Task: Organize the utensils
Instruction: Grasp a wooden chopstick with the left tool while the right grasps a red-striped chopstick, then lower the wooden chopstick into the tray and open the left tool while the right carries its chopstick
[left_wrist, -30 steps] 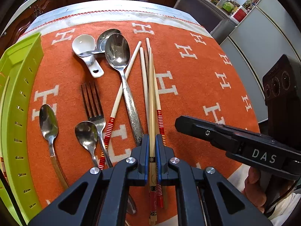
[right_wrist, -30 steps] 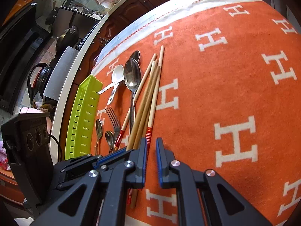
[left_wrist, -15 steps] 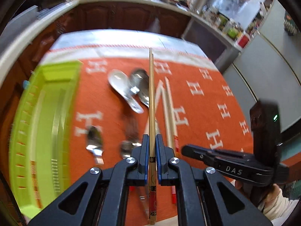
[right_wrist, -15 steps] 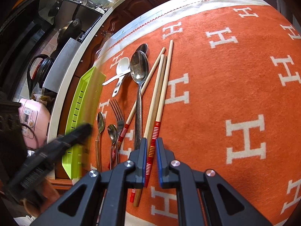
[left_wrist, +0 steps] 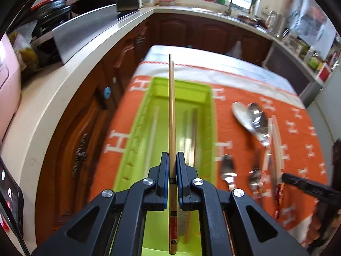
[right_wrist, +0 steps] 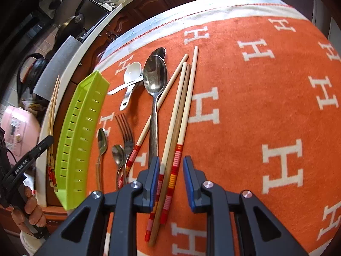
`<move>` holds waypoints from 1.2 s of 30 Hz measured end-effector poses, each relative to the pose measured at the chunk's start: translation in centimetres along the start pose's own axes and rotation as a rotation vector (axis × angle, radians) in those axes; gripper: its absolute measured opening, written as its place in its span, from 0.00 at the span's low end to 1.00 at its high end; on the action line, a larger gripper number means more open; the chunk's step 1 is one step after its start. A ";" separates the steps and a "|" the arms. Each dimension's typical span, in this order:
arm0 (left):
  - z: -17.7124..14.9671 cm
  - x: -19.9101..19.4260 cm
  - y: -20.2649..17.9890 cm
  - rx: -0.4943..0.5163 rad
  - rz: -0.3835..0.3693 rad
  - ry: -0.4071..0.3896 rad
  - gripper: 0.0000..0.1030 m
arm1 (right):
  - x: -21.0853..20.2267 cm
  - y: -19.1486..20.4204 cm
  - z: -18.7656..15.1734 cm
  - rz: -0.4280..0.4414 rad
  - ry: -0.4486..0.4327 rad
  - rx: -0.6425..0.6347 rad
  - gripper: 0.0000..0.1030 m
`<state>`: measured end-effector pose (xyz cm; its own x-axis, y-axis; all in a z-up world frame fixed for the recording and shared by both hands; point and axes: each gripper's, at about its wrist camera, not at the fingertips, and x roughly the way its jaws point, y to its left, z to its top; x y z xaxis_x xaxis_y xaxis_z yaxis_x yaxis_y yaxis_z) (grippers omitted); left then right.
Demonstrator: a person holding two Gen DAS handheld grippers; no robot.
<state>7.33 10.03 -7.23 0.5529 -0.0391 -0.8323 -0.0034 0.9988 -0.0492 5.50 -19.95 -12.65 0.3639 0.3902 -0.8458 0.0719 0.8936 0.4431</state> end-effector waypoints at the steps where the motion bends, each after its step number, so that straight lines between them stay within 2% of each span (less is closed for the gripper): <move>1: -0.2 0.5 0.4 -0.003 0.008 0.009 0.04 | 0.1 0.3 0.1 -0.019 -0.004 -0.009 0.22; 6: -1.3 2.5 1.1 0.000 0.008 0.045 0.05 | 0.7 1.7 0.7 -0.120 -0.029 -0.046 0.20; 13: -2.0 3.6 1.4 -0.027 -0.065 0.057 0.07 | 1.0 2.8 0.6 -0.200 -0.044 -0.094 0.17; 14: -2.0 3.6 1.4 -0.027 -0.077 0.054 0.07 | 0.9 2.8 0.6 -0.207 -0.045 -0.093 0.16; 15: -2.0 3.5 1.3 -0.025 -0.084 0.050 0.07 | 0.8 3.0 0.6 -0.219 -0.054 -0.097 0.06; 16: -2.1 3.4 1.3 -0.022 -0.090 0.045 0.08 | 0.7 3.2 0.7 -0.229 -0.051 -0.107 0.05; 20: -2.2 3.1 1.2 -0.017 -0.117 0.034 0.08 | 0.8 3.2 0.4 -0.255 -0.046 -0.117 0.05; 27: -2.5 2.6 0.9 -0.011 -0.155 0.029 0.08 | 1.0 2.1 0.9 -0.211 0.021 -0.048 0.07; 33: -2.6 2.1 0.7 -0.022 -0.183 0.021 0.15 | 1.8 4.6 0.3 -0.345 0.001 -0.199 0.09; 36: -2.7 1.7 0.6 -0.022 -0.196 0.012 0.20 | 1.5 4.2 0.5 -0.336 -0.009 -0.155 0.06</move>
<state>6.01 10.46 -10.11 0.5348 -0.2334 -0.8121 0.0851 0.9711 -0.2231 6.78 -15.70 -11.94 0.3522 0.0676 -0.9335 0.0472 0.9948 0.0898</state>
